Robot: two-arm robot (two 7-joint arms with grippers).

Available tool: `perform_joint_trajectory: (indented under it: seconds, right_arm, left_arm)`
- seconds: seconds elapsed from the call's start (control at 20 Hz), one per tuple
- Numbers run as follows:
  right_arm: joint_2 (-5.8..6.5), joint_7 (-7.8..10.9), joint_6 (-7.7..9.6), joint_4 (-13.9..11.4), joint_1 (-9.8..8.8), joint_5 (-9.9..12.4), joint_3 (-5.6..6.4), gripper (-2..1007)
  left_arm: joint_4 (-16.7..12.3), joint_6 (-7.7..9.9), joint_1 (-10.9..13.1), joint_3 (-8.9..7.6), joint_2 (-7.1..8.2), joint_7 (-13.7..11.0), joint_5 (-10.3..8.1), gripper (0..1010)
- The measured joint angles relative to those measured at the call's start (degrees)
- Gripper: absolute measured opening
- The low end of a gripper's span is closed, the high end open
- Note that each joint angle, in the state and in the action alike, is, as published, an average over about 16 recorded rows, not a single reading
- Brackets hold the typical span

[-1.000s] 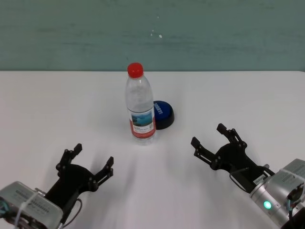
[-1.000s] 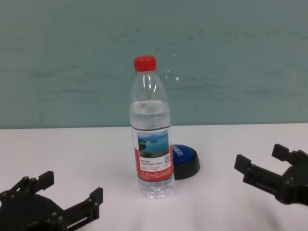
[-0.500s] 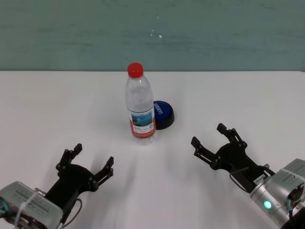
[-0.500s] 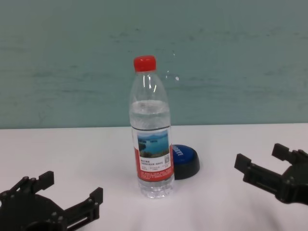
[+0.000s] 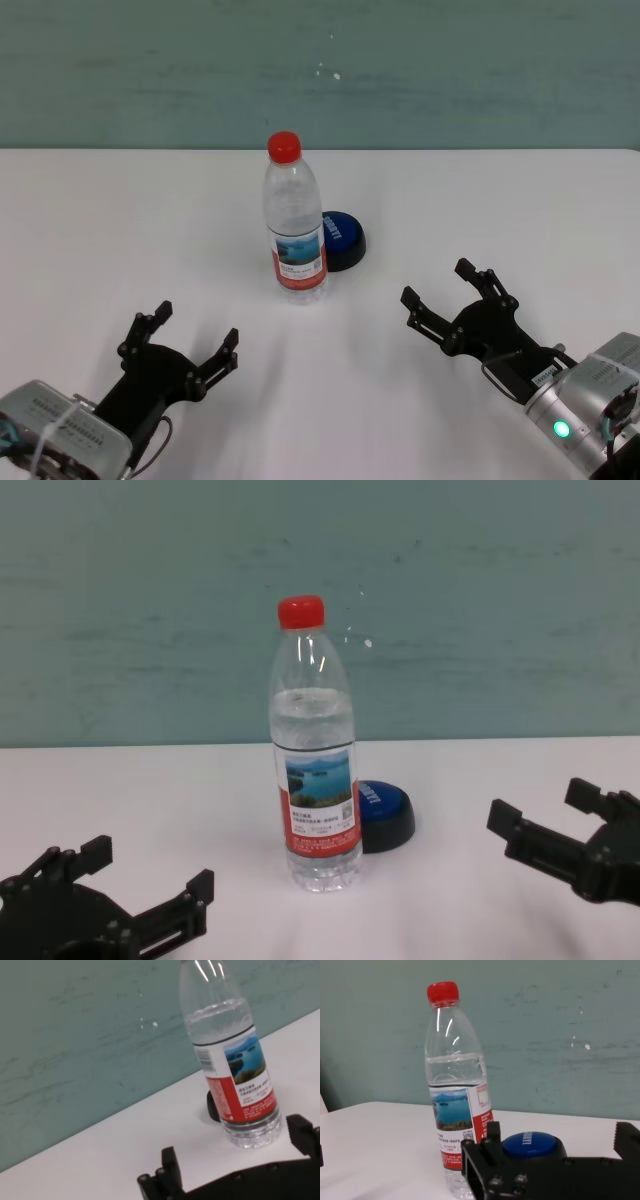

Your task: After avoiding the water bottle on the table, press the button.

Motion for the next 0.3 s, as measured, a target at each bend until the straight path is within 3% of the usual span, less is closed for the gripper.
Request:
perform_joint_trajectory:
  seconds: [0.3]
  right_arm:
    - [0.00, 0.00, 0.01, 0.0, 0.00, 0.0, 0.00, 1004]
  left_arm:
    - [0.0, 0.00, 0.0, 0.00, 0.00, 0.0, 0.00, 1000]
